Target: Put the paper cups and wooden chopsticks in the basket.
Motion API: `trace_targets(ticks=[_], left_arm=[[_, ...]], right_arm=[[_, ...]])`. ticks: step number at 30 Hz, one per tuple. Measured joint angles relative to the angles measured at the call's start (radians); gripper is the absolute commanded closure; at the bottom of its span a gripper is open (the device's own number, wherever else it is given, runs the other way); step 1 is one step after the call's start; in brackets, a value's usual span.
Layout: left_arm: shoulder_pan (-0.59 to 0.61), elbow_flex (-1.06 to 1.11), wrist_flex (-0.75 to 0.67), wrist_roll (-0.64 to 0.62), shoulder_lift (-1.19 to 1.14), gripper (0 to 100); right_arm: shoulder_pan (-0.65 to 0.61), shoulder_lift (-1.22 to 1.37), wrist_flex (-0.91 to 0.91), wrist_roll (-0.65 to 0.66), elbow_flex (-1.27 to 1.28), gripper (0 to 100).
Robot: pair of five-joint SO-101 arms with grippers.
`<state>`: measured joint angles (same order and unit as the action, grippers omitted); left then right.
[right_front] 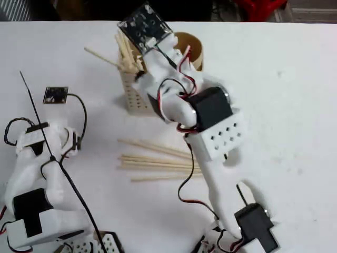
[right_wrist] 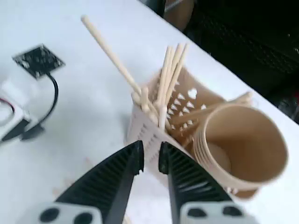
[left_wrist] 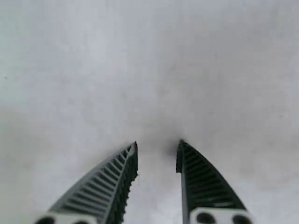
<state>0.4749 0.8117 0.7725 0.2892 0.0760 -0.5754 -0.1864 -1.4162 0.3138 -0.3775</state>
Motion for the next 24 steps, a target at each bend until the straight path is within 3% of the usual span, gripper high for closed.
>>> trace_targets(ticks=[4,8,14,24], left_arm=[[0.0,0.0,0.0,0.0,0.0,85],[0.0,0.0,0.0,0.0,0.0,85],[0.0,0.0,0.0,0.0,0.0,85],[0.0,0.0,0.0,0.0,0.0,85]], right_arm=[[-0.002,-0.009,-0.057,0.078,0.044,84.1],[-0.086,-0.034,-0.011,0.149,0.164,81.4],[-0.215,-0.1,0.324,0.169,0.305,81.4],[-0.222,0.011,0.838,0.17,0.457,81.8]])
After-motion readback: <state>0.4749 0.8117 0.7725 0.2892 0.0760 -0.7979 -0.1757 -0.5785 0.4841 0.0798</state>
